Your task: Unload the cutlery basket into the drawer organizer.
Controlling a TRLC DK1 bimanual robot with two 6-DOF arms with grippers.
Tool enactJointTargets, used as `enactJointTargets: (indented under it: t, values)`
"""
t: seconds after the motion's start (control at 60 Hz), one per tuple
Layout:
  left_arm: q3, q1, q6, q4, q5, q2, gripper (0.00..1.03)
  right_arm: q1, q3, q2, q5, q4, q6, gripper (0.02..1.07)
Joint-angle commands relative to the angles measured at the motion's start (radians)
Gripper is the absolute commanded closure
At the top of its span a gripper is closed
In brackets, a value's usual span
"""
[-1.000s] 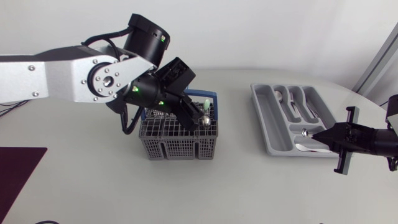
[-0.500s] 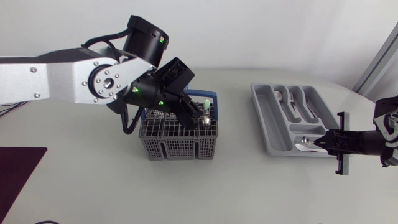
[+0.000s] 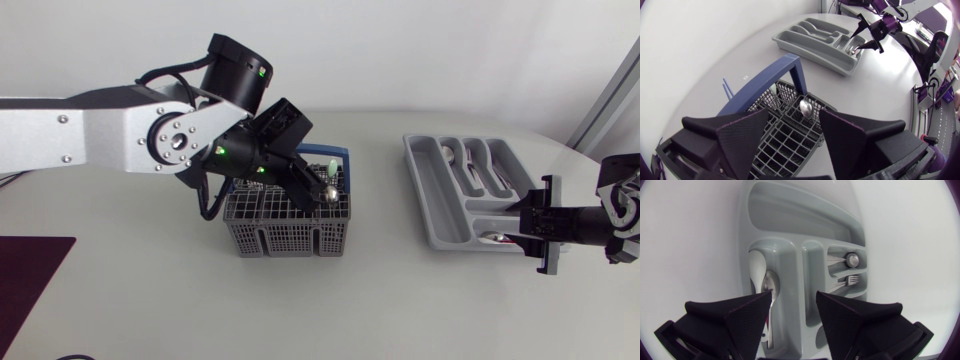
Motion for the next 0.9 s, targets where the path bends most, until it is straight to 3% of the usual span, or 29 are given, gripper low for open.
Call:
enactJointTargets:
  t: [0.0, 0.25, 0.617, 0.883]
  values:
    - [-0.027, -0.005, -0.026, 0.011, 0.012, 0.019, 0.27, -0.004, -0.031, -0.067, -0.017, 0.010, 0.022, 0.27]
    - [-0.032, -0.008, -0.038, 0.025, 0.017, 0.021, 0.26, 0.007, -0.066, -0.217, -0.072, -0.020, 0.212, 0.18]
    - [-0.070, -0.001, -0.146, 0.030, 0.078, 0.022, 0.26, 0.091, -0.186, -0.513, -0.153, -0.125, 0.498, 0.17]
    - [-0.096, 0.030, -0.242, 0.125, 0.123, 0.038, 0.26, 0.171, -0.319, -0.739, -0.170, -0.154, 0.630, 0.17]
